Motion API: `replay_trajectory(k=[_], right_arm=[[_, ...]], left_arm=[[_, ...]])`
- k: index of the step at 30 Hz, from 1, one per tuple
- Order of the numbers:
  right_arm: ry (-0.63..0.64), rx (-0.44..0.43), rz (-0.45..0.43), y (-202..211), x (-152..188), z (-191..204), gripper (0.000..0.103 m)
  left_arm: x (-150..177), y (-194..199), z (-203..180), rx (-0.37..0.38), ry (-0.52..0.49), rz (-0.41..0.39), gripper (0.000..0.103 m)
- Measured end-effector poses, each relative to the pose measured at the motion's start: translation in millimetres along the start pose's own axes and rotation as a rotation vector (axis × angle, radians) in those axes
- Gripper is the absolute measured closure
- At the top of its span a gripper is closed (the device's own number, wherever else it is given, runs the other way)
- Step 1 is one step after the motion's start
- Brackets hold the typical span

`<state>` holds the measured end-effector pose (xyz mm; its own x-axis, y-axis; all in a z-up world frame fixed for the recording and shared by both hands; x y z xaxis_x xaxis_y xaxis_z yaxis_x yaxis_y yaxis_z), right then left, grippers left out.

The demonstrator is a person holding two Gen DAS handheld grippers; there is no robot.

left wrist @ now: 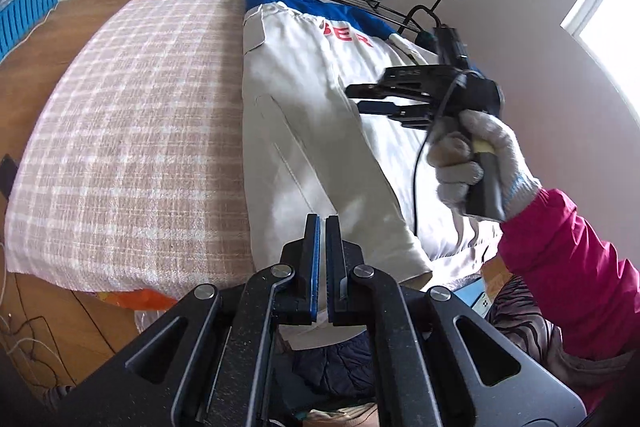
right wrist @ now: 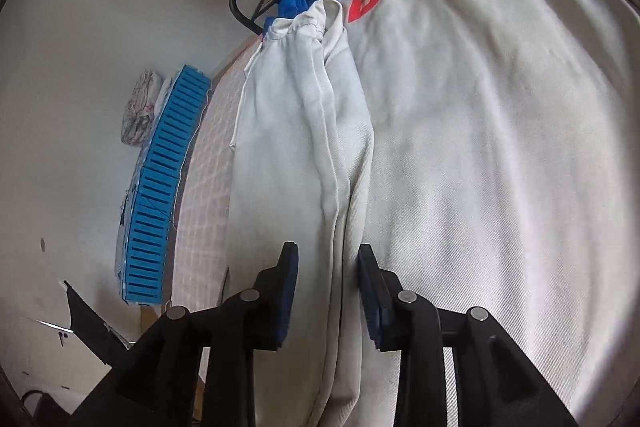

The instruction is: Fold large clothes

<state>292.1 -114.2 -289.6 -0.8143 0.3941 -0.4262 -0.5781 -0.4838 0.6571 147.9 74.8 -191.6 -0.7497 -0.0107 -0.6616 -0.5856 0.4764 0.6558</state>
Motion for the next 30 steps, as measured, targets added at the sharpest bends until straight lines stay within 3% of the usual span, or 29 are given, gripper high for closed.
replay_trajectory(k=[4,9,14,19,30], right_arm=[[0.063,-0.026,0.036,42,29,1,0.065],[0.113,-0.011,0.098,73,79,-3,0.038],[0.047,-0.057,0.207,55,119,-11,0.037],[-0.135,-0.202,0.205,55,122,-16,0.032],[-0.243,-0.214,0.332,32,143,3,0.029]], left_arm=[[12,-13,15,-0.003,0.026,0.026,0.103],[36,-31,25,0.011,0.052,0.095,0.103],[53,-41,26,0.041,0.056,0.138,0.103],[61,-42,27,0.054,0.065,0.156,0.103],[73,-44,16,0.082,0.014,0.181,0.103]])
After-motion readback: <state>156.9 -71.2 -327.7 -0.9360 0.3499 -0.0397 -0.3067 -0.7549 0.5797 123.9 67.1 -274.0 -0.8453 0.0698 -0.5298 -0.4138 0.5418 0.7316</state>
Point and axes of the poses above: each gripper's, at about its wrist camera, not at the fingertips, and y roughly against the way its jaws point, z to its left, x to its underside, the point moved 5 cm from there along -y, roughly the way its jaws point, and after that the axes turned 10 degrees about -z, right-handed, at the moved point
